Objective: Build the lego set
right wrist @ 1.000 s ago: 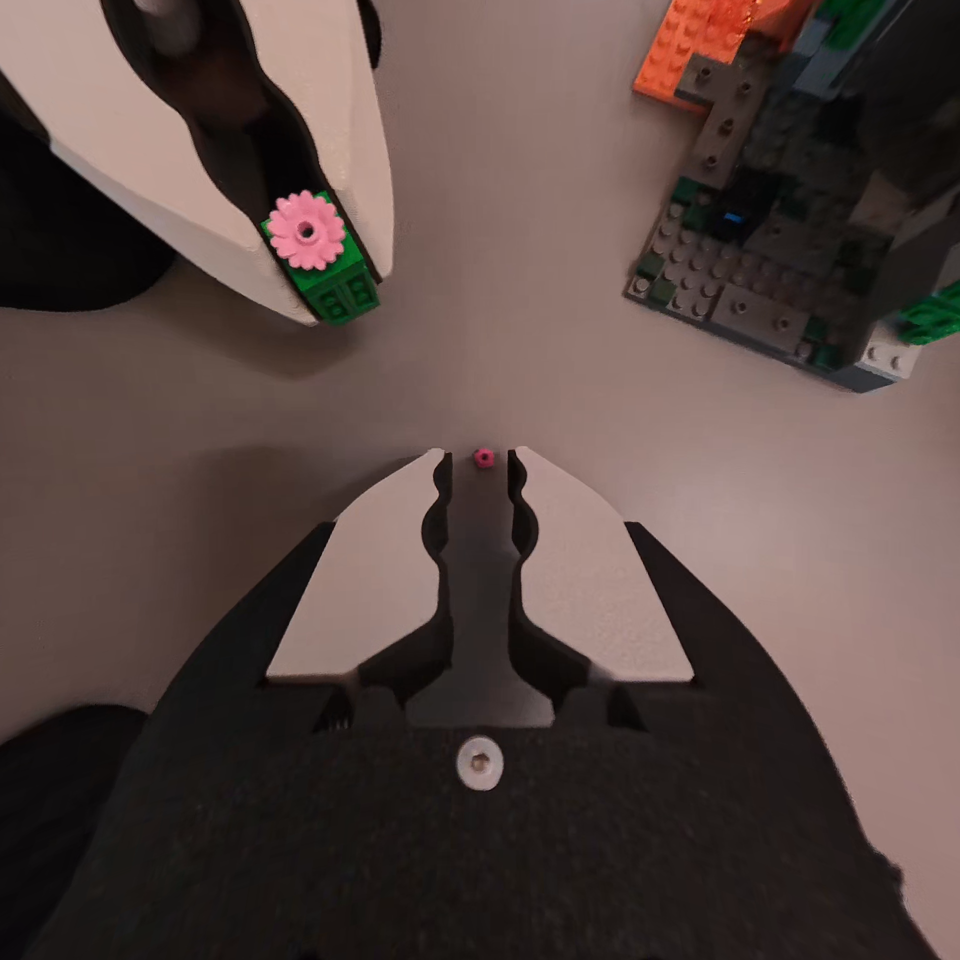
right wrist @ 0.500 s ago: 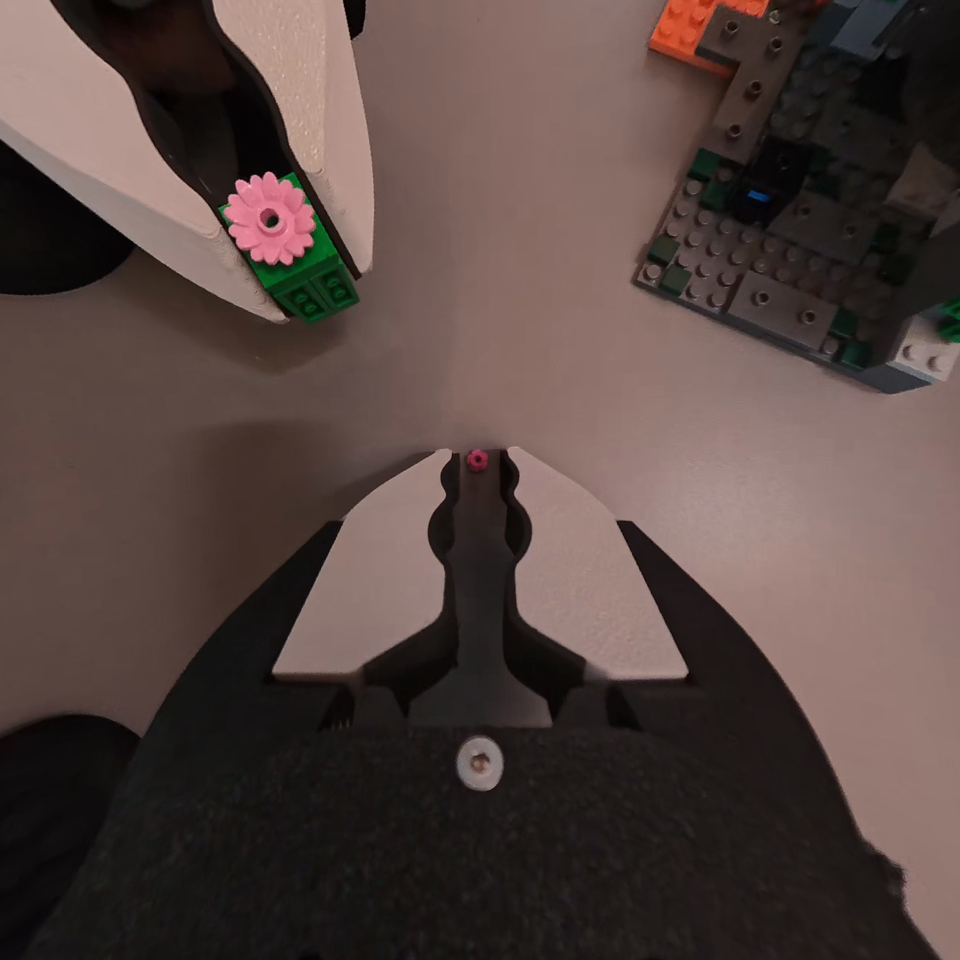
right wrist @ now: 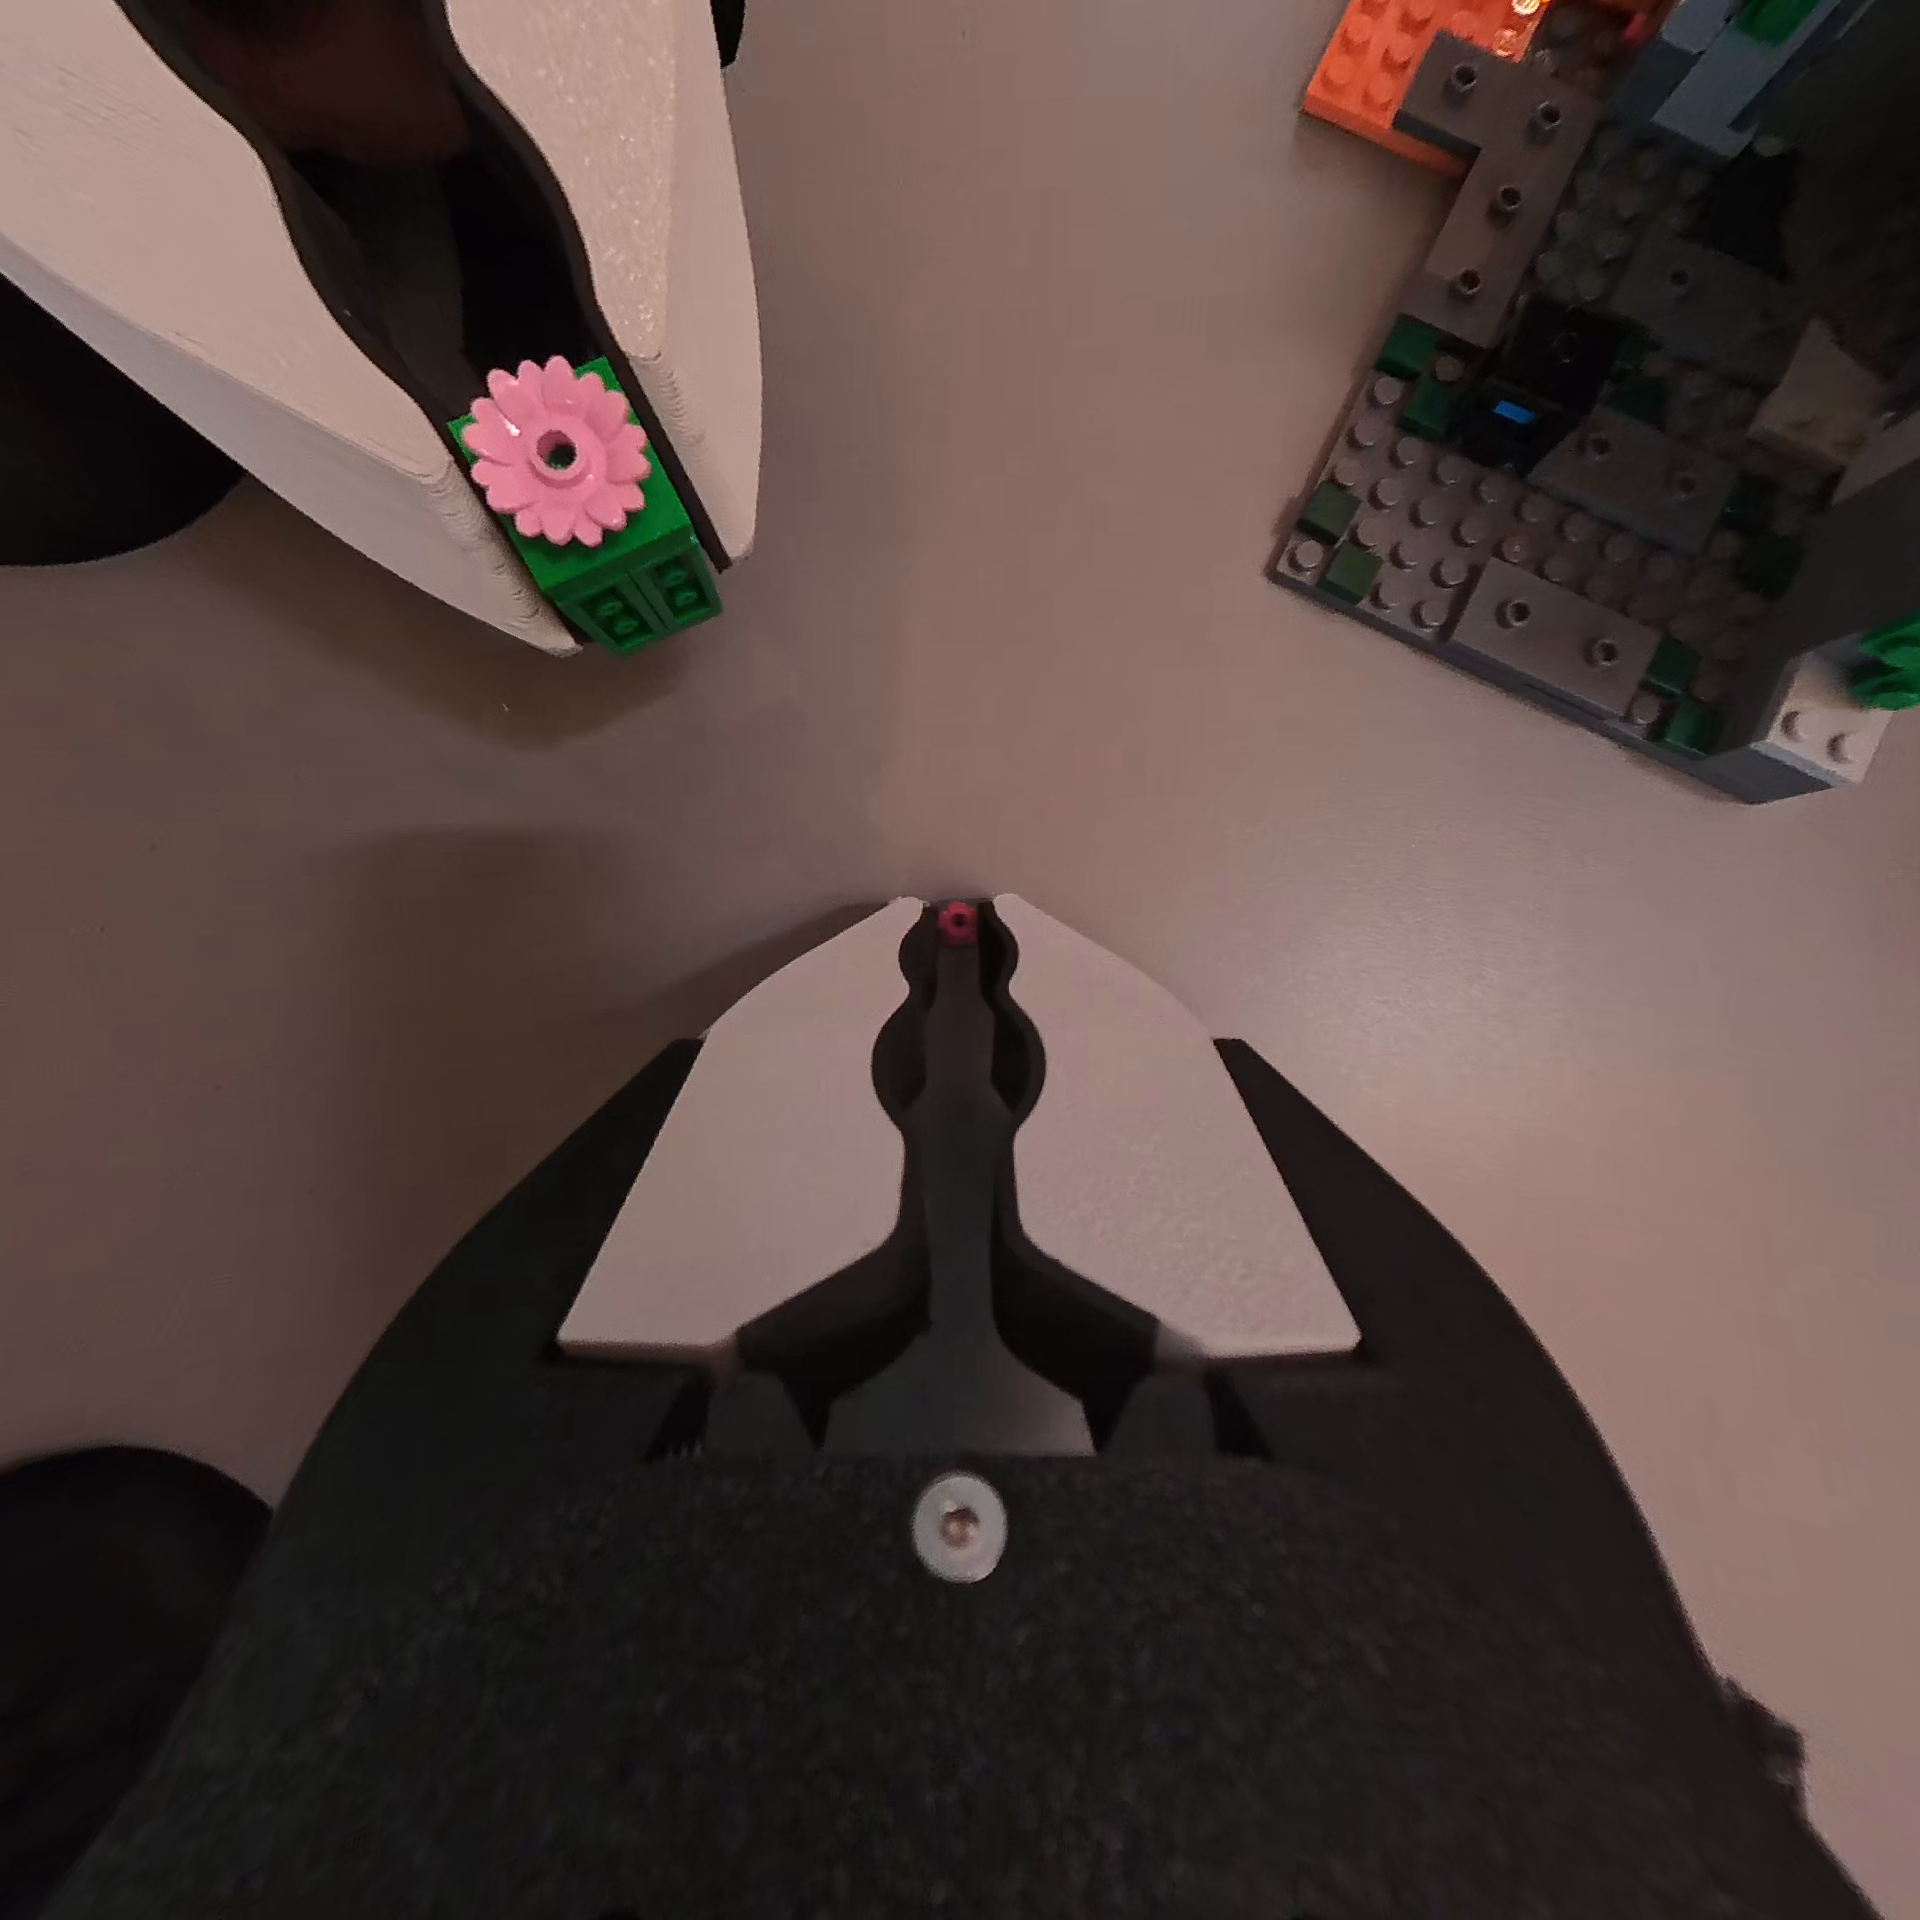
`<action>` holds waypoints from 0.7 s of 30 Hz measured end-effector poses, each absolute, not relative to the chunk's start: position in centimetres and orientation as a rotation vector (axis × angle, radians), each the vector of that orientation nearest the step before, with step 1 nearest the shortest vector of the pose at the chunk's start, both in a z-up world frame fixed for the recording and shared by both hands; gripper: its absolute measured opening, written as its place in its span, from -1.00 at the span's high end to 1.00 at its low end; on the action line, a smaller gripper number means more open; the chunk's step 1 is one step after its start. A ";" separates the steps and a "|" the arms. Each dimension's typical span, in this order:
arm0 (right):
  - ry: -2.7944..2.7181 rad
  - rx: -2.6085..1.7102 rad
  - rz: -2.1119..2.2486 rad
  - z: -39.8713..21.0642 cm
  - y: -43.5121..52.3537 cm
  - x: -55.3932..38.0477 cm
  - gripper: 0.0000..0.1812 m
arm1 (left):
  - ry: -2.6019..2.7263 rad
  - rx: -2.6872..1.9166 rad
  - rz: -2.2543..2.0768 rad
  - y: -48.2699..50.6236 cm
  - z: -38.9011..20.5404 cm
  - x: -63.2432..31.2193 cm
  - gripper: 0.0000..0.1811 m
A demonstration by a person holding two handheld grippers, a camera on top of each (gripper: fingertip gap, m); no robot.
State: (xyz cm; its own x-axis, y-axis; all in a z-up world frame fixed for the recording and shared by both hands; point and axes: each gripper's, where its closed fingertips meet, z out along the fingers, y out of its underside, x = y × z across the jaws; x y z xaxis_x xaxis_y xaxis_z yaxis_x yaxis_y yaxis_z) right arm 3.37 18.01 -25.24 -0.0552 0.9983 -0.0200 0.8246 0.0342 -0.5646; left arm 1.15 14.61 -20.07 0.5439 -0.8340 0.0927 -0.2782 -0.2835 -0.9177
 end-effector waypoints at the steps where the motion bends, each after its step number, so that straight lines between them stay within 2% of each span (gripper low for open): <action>1: -1.936 -1.843 0.618 -25.2 18.0 3.4 0.93 | 0.918 -1.825 -0.729 14.6 -20.1 1.2 0.82; 15: -1.887 -1.802 0.685 -24.0 18.0 3.5 0.92 | 0.917 -1.830 -0.731 14.6 -20.2 1.1 0.82; 21: -1.818 -1.587 1.040 -19.5 15.6 2.1 0.92 | 0.921 -1.831 -0.733 14.5 -20.2 1.2 0.82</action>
